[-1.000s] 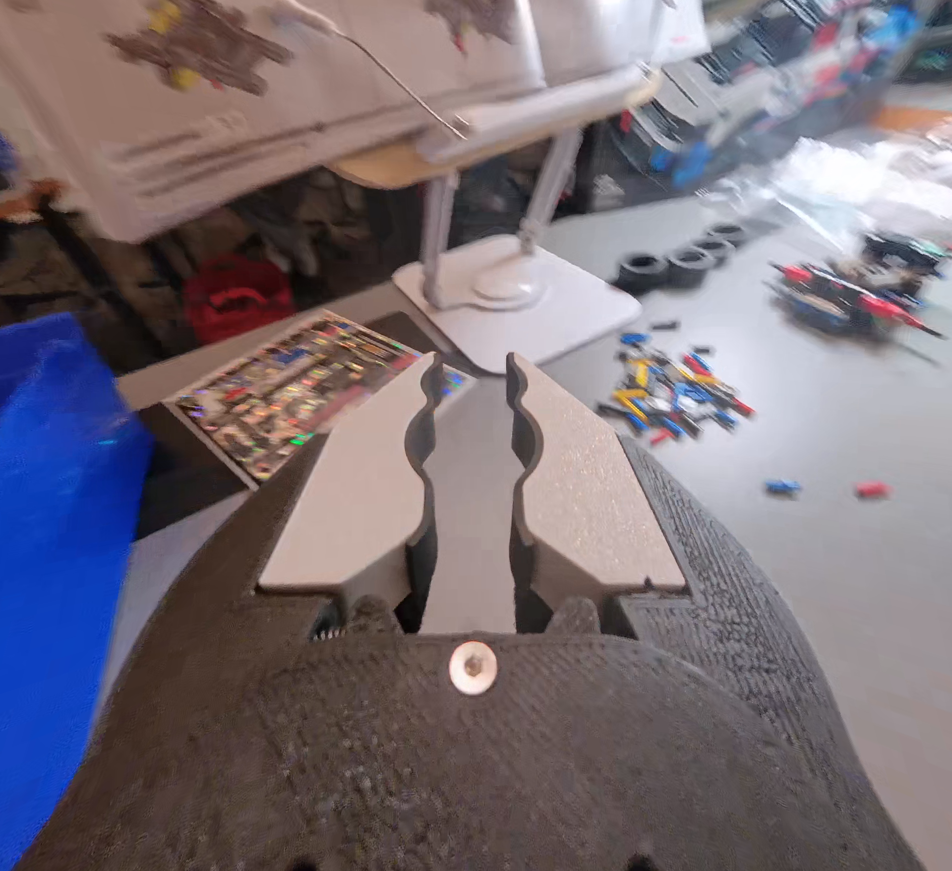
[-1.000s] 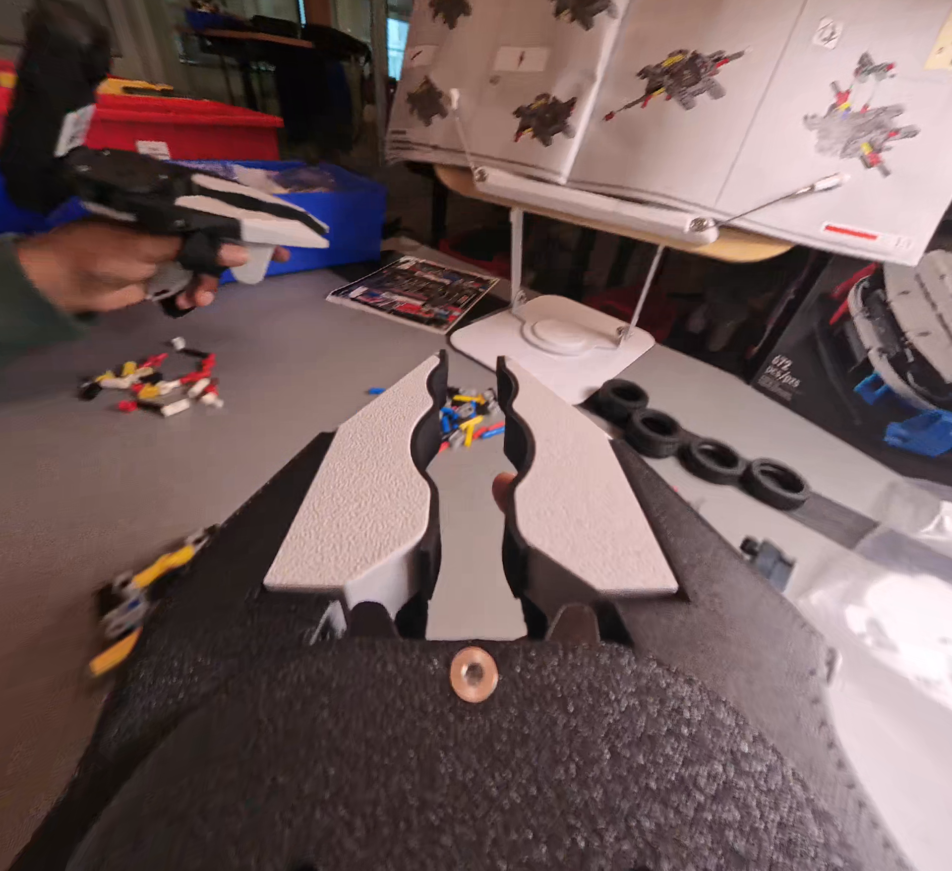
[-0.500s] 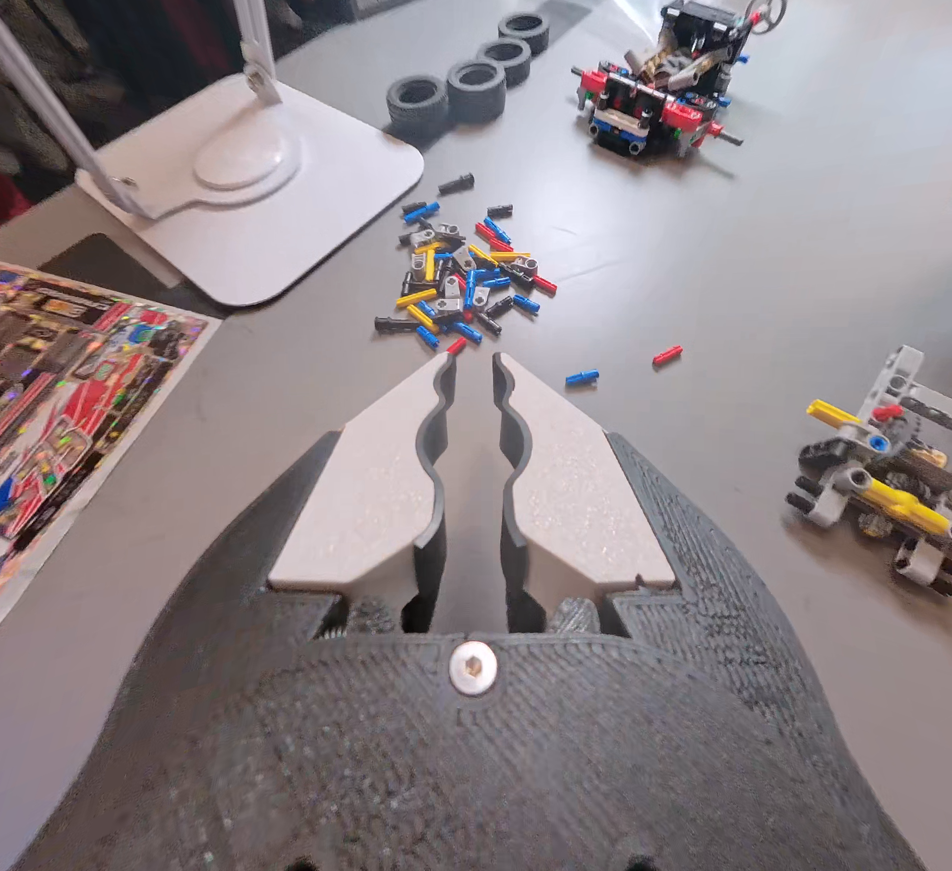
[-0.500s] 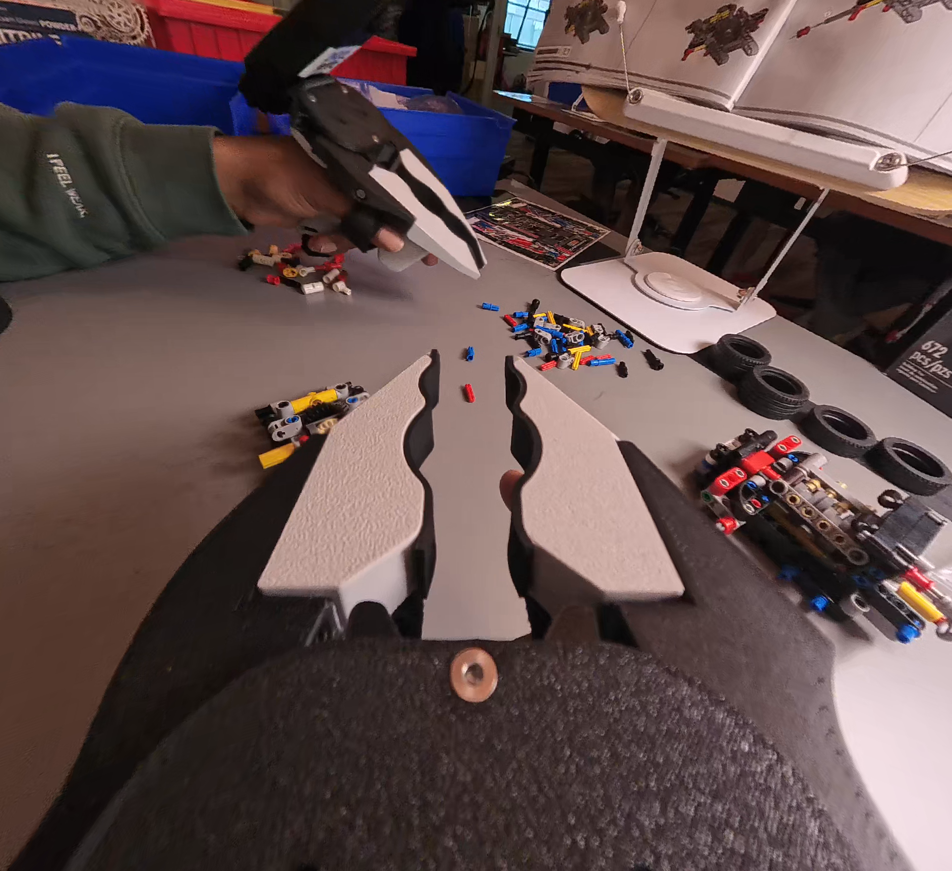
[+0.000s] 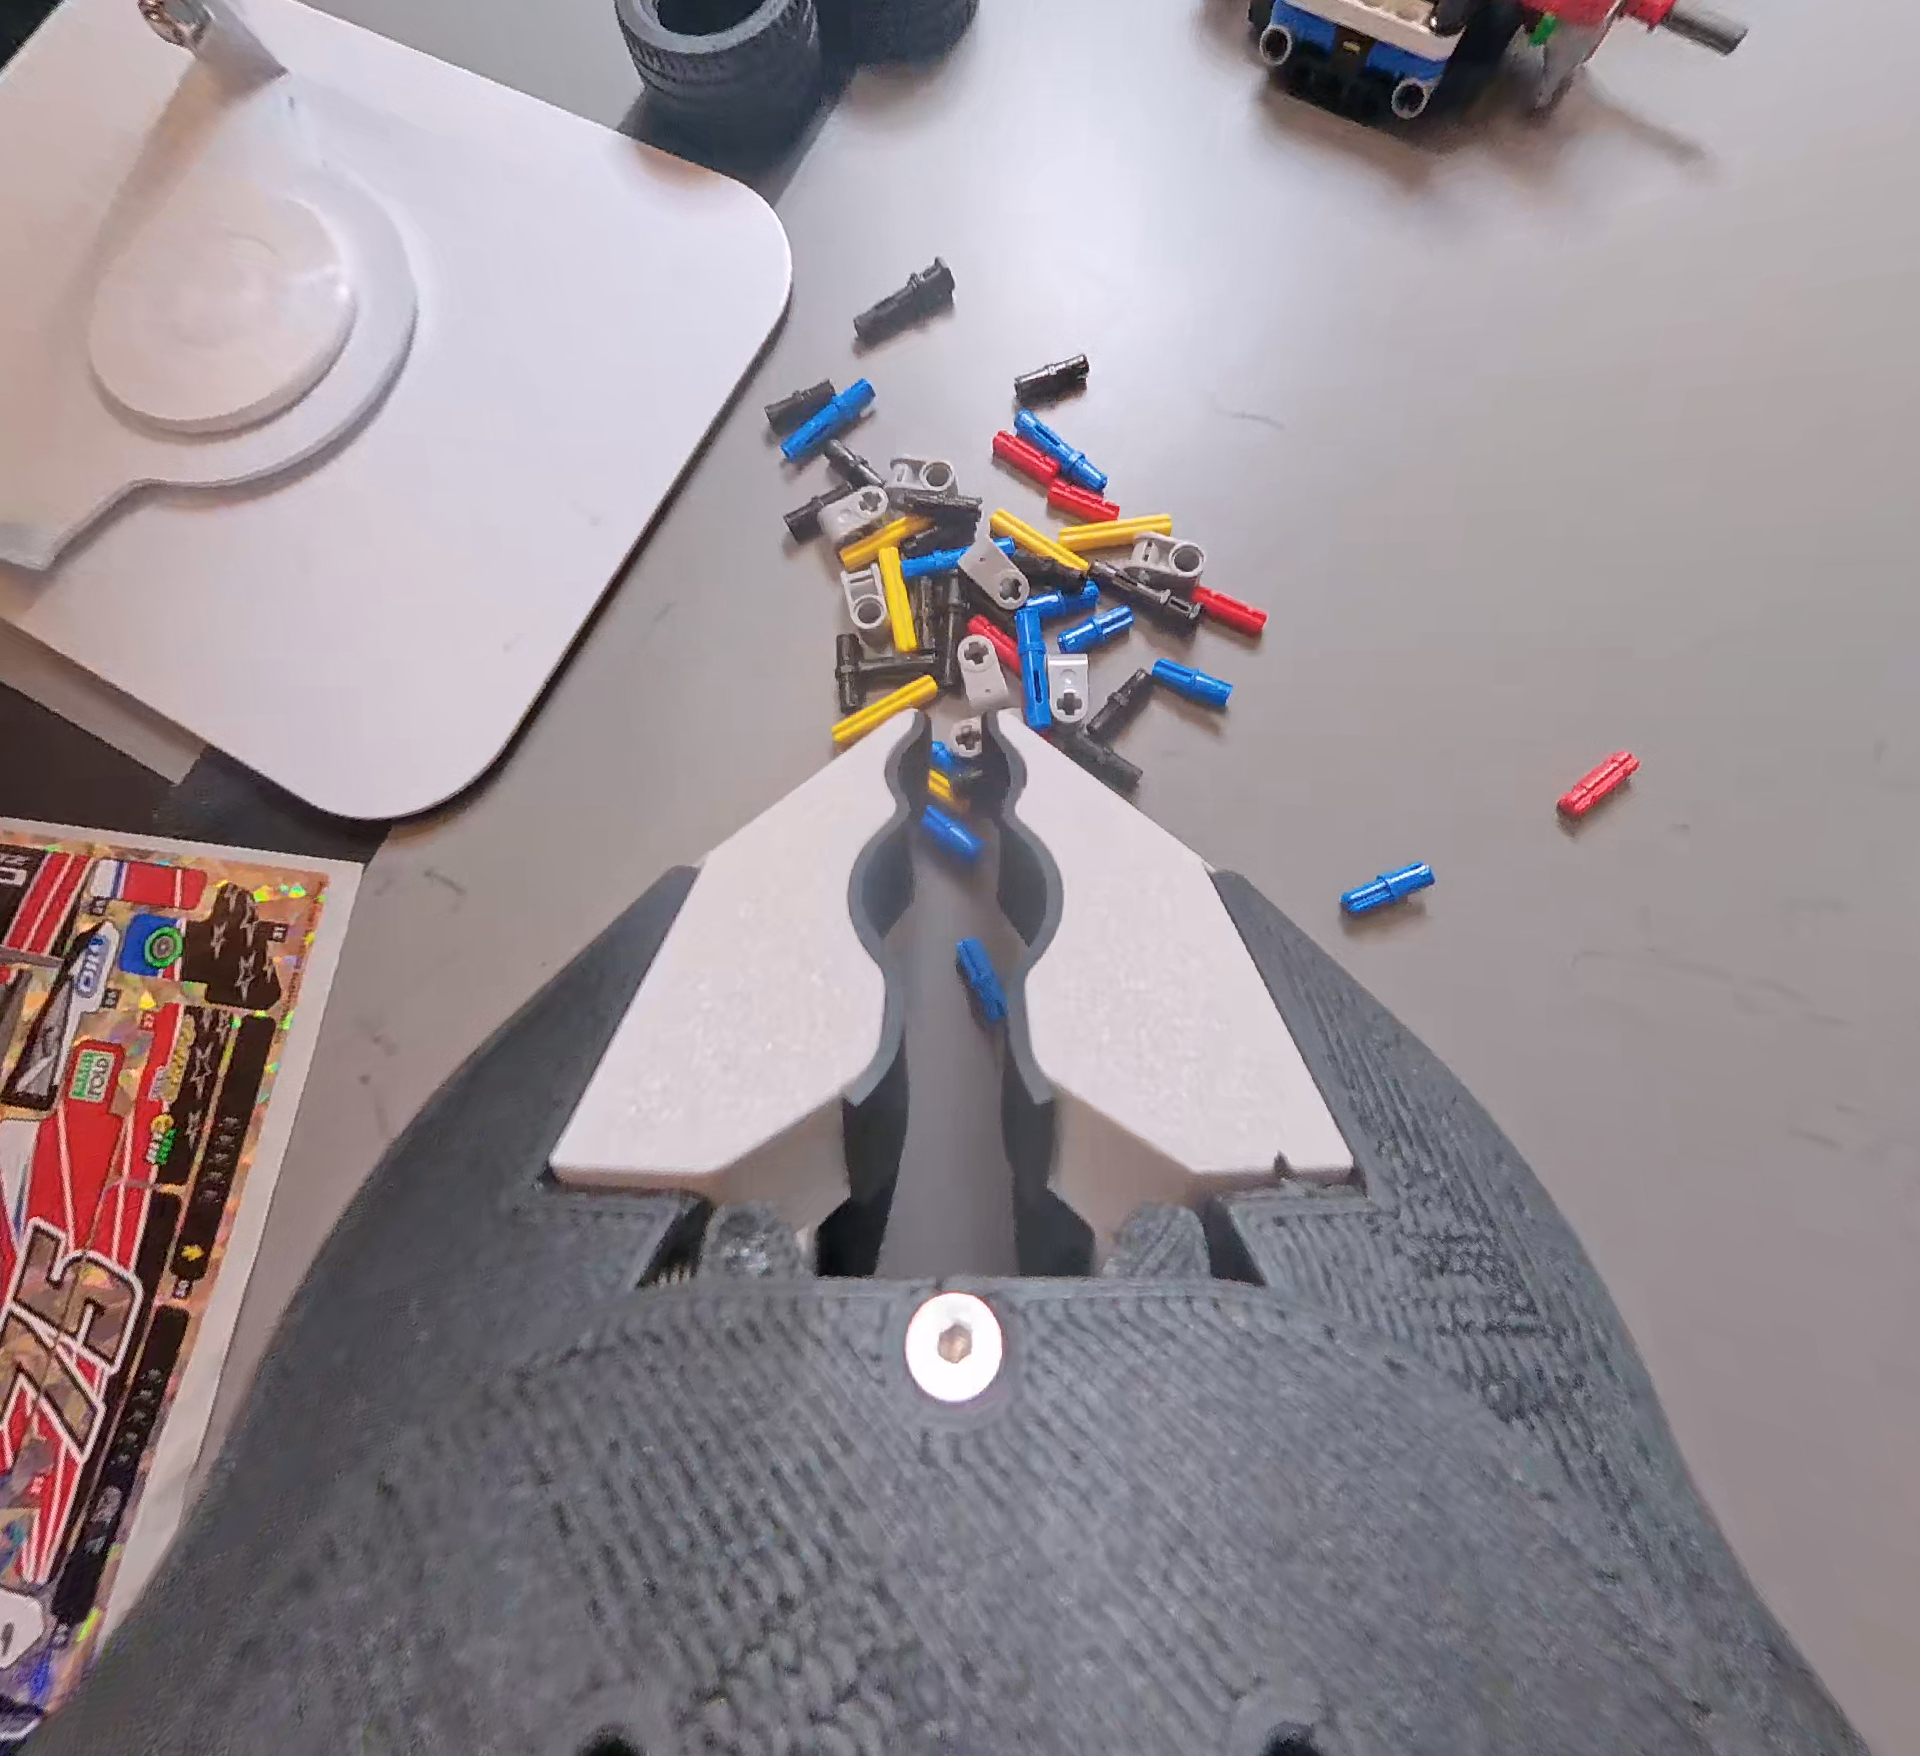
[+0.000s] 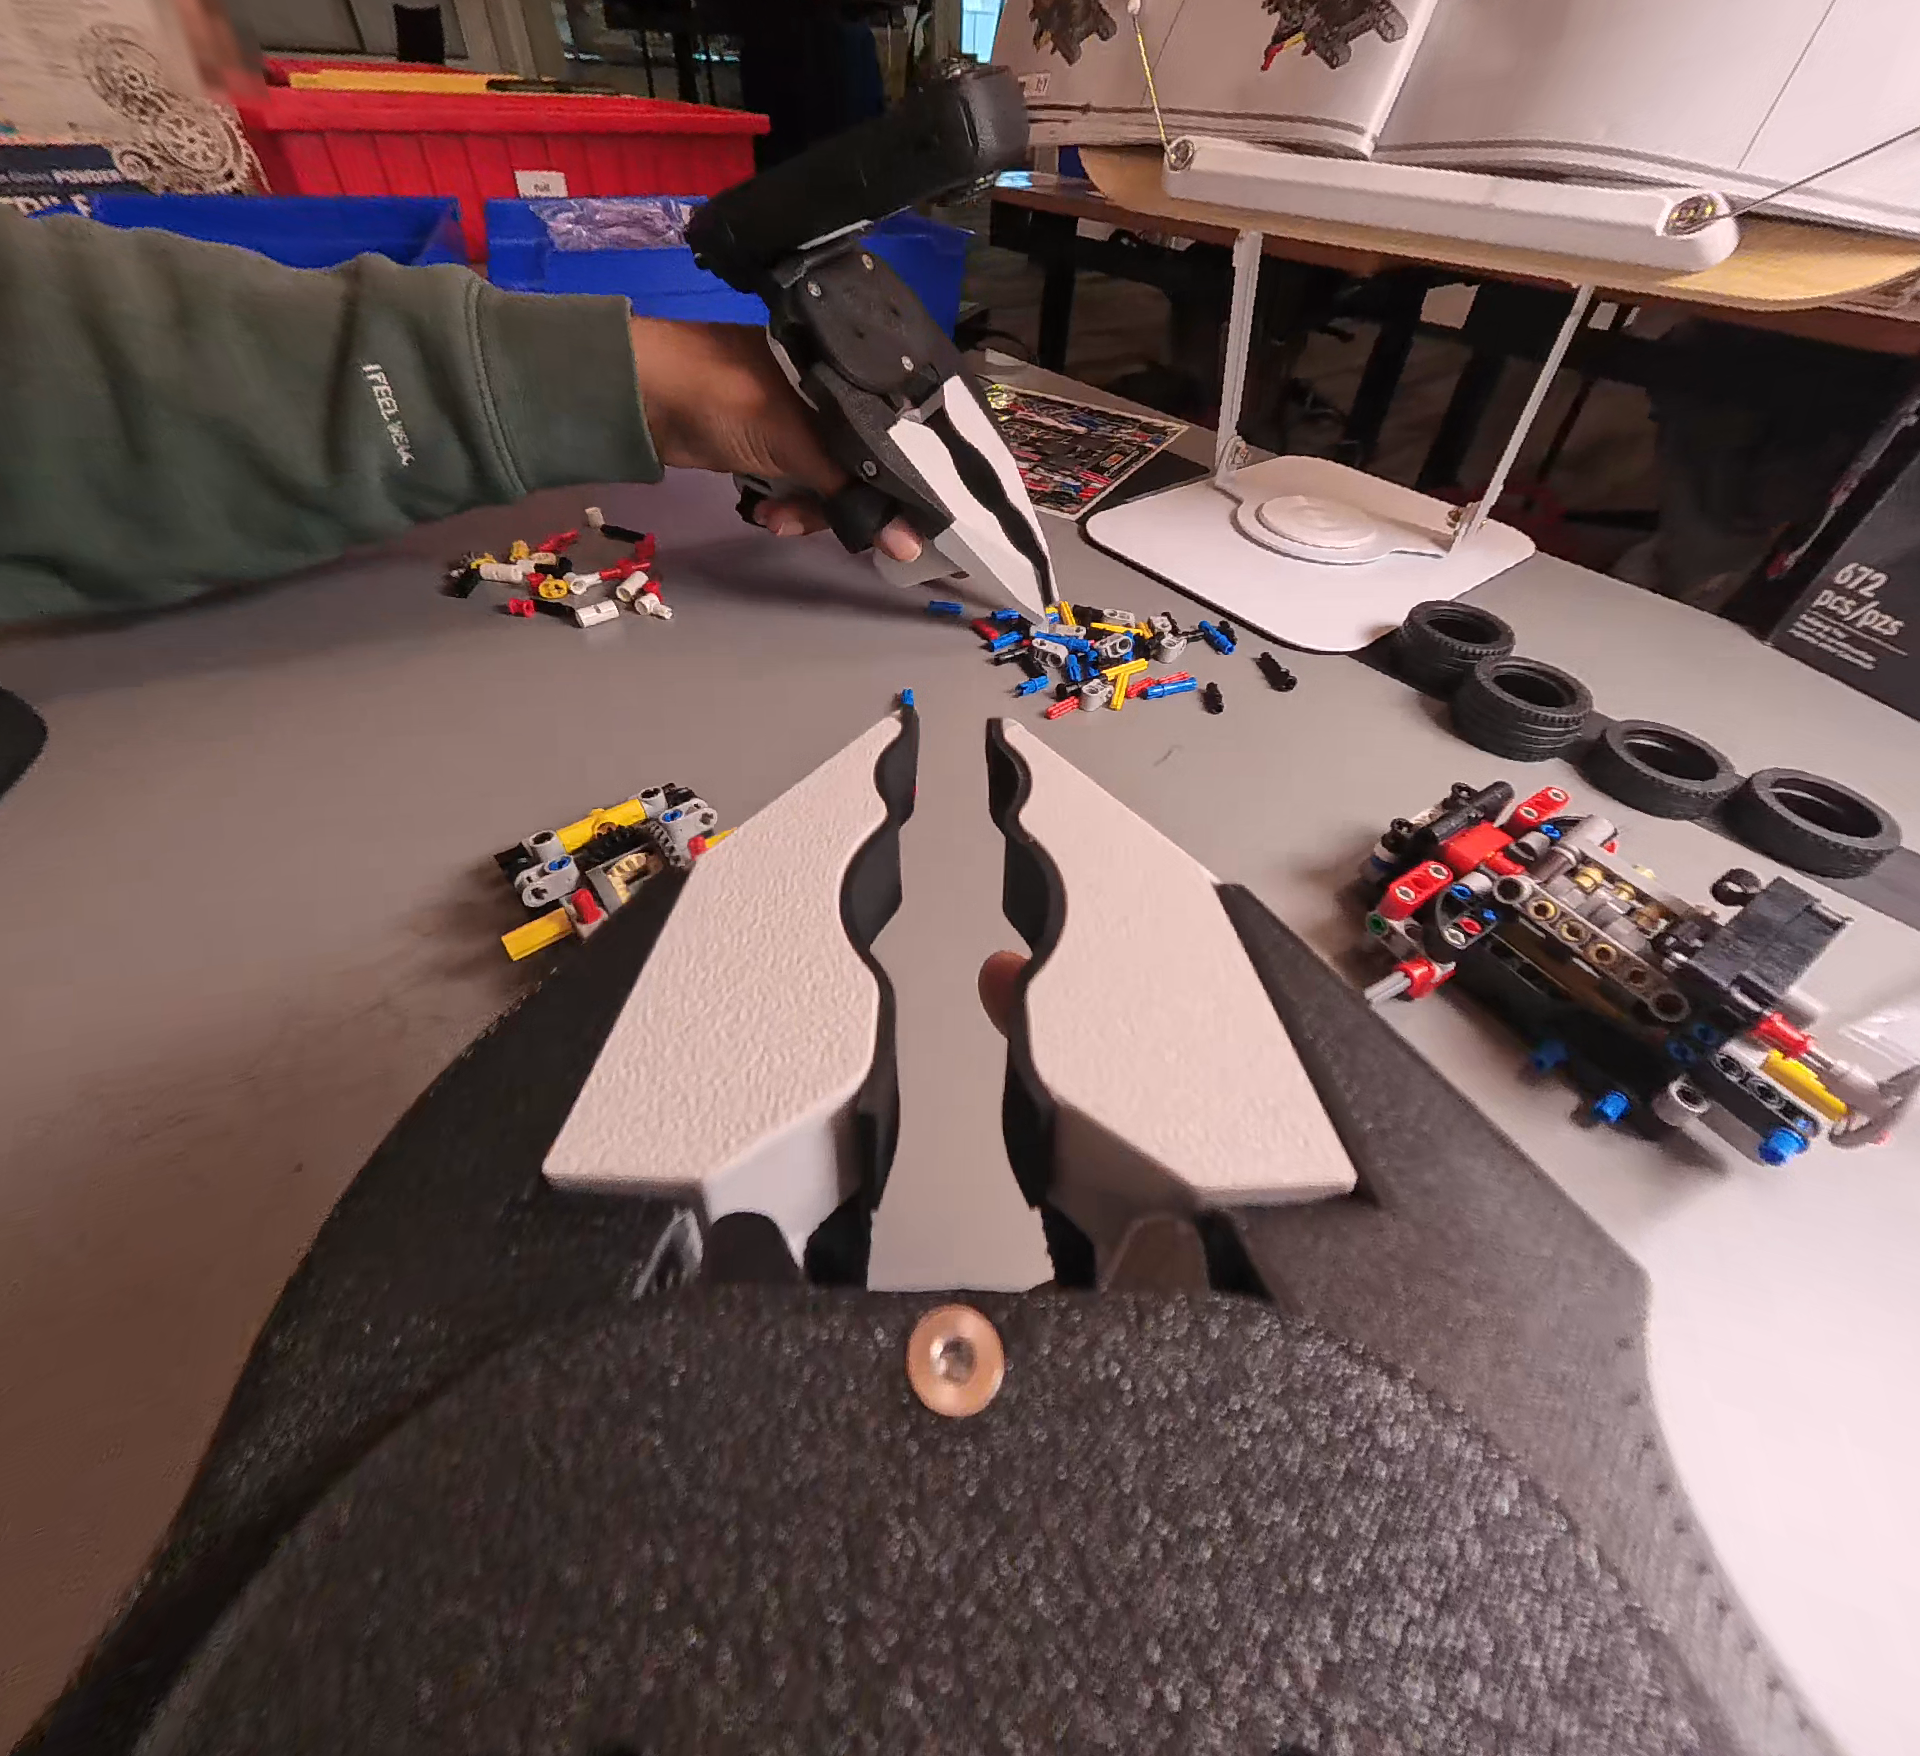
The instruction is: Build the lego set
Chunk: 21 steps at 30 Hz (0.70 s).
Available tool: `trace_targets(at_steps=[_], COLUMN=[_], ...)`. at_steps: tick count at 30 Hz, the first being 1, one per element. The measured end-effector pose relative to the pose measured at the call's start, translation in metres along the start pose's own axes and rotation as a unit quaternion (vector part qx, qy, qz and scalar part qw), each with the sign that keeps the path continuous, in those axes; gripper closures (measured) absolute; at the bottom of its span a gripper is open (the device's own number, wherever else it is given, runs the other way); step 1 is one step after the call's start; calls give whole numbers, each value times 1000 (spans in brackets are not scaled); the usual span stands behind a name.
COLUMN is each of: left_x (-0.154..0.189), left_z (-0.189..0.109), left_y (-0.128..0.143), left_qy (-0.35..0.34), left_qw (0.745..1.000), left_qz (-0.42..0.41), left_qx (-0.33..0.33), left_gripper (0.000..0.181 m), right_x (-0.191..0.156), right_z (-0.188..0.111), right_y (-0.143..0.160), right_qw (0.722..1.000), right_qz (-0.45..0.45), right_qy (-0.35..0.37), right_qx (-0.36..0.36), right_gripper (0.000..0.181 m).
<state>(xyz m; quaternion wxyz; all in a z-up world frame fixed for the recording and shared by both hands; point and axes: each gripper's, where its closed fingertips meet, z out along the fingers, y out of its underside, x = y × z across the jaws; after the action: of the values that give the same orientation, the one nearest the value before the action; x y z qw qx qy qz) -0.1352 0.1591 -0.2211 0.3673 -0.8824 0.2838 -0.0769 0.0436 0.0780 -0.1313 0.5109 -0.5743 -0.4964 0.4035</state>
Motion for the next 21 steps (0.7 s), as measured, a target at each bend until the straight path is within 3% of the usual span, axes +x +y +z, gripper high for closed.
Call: trace_targets(at_steps=[7,21], left_x=[4,8], left_z=[-8,6], left_y=[6,5], left_qy=[16,35], left_qw=[998,987], left_qz=[45,124], left_qx=[-34,-101], left_gripper=[167,167], right_x=[1,1], right_z=[2,2], right_y=[4,7], right_qw=[1000,1000], right_qz=[10,7], right_qy=[-2,-3], right_qx=[-7,-14], right_gripper=[170,171])
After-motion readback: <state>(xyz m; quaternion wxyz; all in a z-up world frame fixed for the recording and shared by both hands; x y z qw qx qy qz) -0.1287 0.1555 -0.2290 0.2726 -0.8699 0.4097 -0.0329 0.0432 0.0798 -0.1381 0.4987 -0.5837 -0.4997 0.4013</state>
